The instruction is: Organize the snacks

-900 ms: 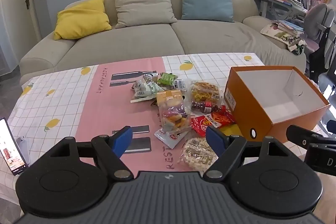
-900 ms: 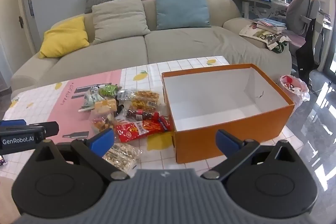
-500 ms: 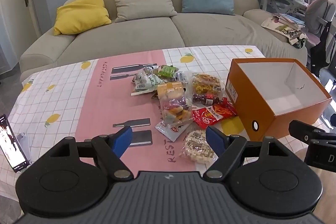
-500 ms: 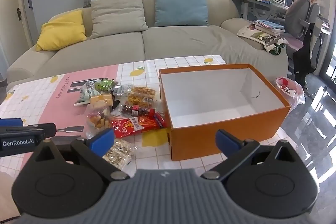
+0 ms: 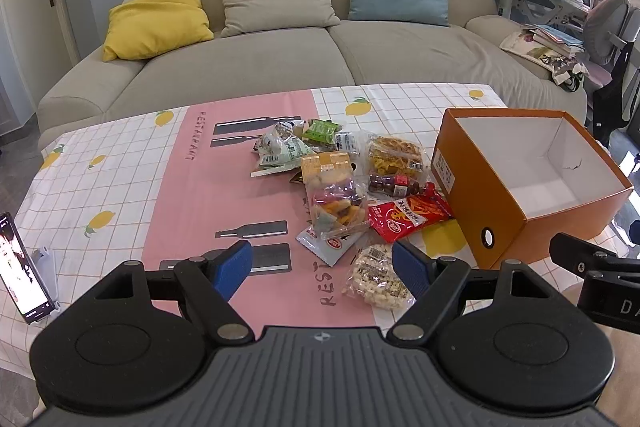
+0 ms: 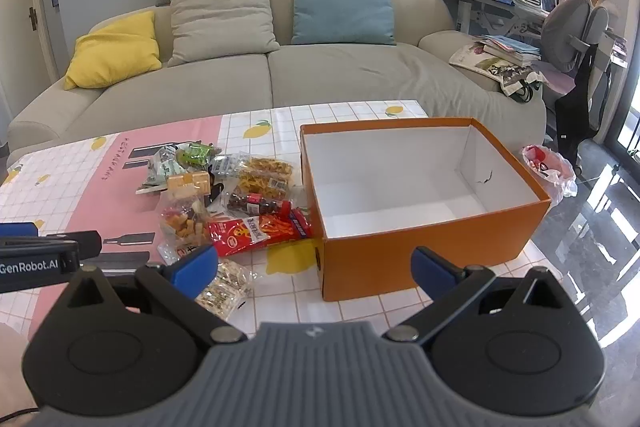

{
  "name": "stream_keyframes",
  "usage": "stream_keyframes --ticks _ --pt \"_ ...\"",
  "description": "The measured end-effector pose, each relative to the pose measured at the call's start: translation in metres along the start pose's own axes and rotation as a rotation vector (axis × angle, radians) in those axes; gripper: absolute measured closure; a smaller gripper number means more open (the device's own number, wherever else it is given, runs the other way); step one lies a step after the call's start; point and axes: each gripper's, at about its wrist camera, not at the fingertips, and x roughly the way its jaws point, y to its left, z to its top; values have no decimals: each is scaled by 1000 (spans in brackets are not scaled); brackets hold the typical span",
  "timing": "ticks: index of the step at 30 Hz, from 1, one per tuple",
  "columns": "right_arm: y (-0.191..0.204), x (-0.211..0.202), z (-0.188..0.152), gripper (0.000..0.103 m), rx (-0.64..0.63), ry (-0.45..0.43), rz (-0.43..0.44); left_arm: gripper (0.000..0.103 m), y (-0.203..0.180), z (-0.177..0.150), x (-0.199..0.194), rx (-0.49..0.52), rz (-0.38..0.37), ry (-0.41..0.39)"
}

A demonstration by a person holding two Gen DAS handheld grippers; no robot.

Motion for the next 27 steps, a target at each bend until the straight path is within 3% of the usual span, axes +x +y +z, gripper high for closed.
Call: stream_keyframes --ticks 27 --pt "1 4 2 3 -6 16 -29 10 -3 3 -1 5 -1 7"
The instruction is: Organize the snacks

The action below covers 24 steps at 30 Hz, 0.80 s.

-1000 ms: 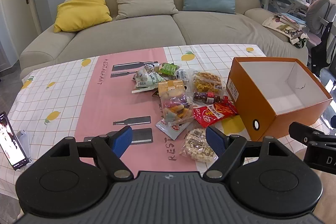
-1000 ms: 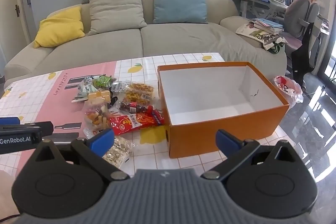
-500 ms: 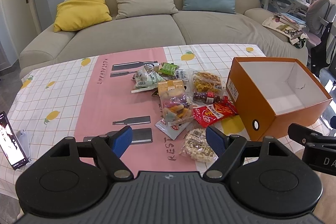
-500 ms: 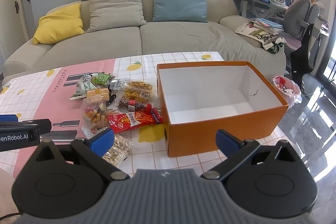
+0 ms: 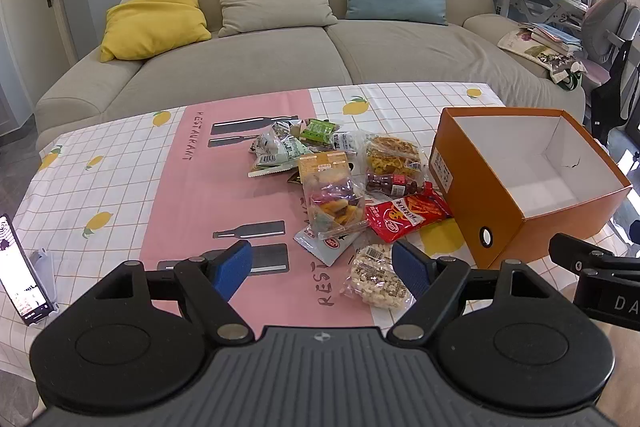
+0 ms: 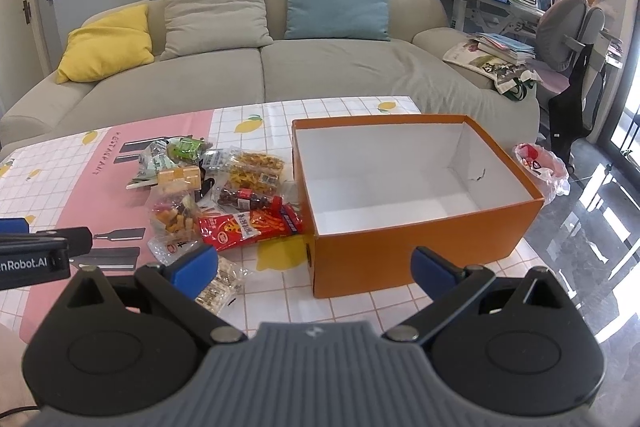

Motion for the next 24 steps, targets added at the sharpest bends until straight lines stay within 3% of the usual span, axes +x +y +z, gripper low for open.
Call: stream_keyframes --ticks 24 --pt "-1 1 -1 3 4 5 -12 10 -1 -1 1 2 -5 -1"
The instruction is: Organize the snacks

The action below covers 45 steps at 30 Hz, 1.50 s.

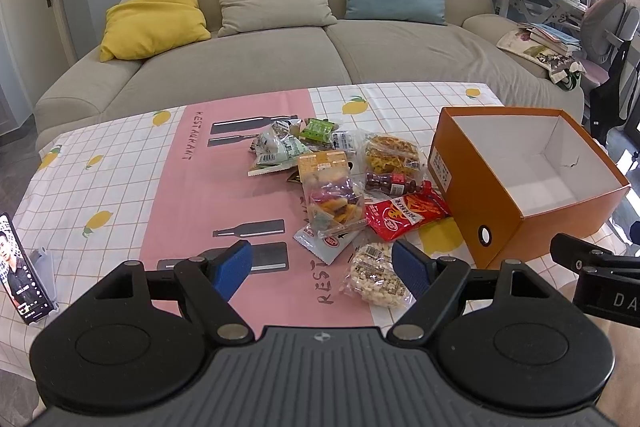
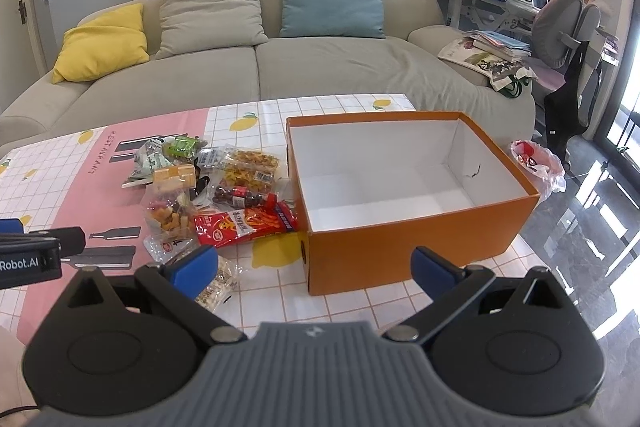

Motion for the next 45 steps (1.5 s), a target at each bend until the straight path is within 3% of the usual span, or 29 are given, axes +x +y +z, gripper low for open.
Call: stream_keyframes --ticks 15,18,20,24,27,30,37,40,45 --pt "0 1 -1 3 -2 4 0 10 0 -1 0 1 -8 -4" --pt "0 1 -3 3 -8 1 6 17 2 -4 3 5 -35 6" --pt "-1 2 -5 3 -11 1 13 30 5 -7 7 1 -59 26" --pt "-1 8 -11 4 3 -8 33 35 12 -11 17 -18 -130 92" --pt "1 13 -18 20 25 -12 89 38 16 -12 24 -37 -158 113" --pt "7 22 -22 32 38 25 154 38 20 -12 31 -53 -178 114" --pt "40 46 -21 36 -96 25 203 38 29 -5 53 -104 -163 125" --pt "51 61 -17 36 -169 21 193 22 31 3 66 -112 -174 140" --pt "64 90 -4 38 -255 19 195 18 33 20 88 -121 -142 140"
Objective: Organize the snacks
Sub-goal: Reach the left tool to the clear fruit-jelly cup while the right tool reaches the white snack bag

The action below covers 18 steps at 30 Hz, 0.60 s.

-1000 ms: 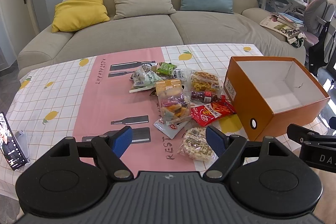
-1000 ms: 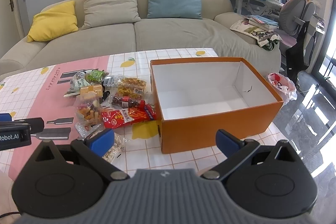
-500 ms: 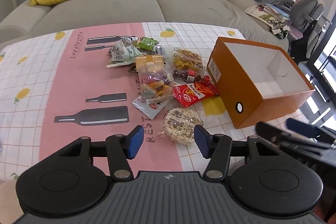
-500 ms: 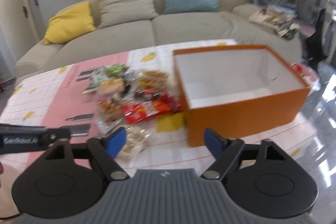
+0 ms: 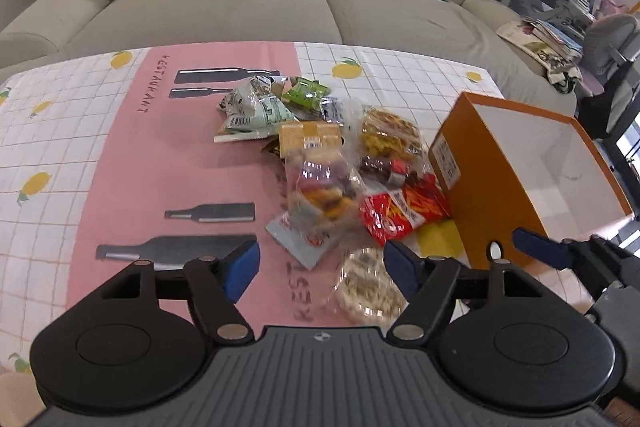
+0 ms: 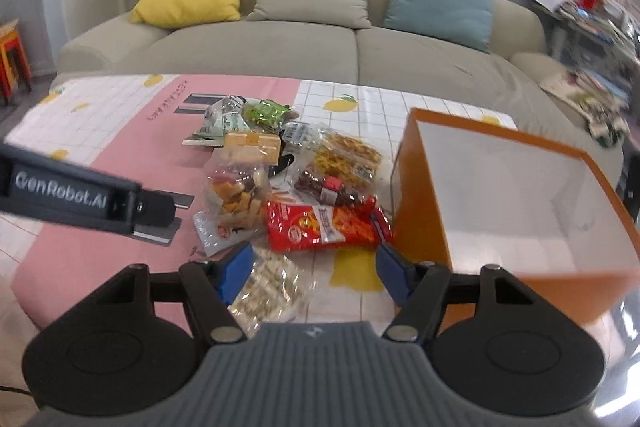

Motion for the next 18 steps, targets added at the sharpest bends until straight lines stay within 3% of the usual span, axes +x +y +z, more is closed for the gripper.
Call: stream_keyframes --ticks 4,10,13,18 --pt "1 26 12 49 -23 21 9 15 8 11 18 -14 -5 3" --pt "-2 66 28 68 -47 41 0 14 23 23 48 -124 -54 38" --pt "-3 84 32 72 -57 45 7 12 22 31 64 -148 -72 37" --pt "-5 110 36 73 -54 68 24 12 16 42 96 -176 -37 83"
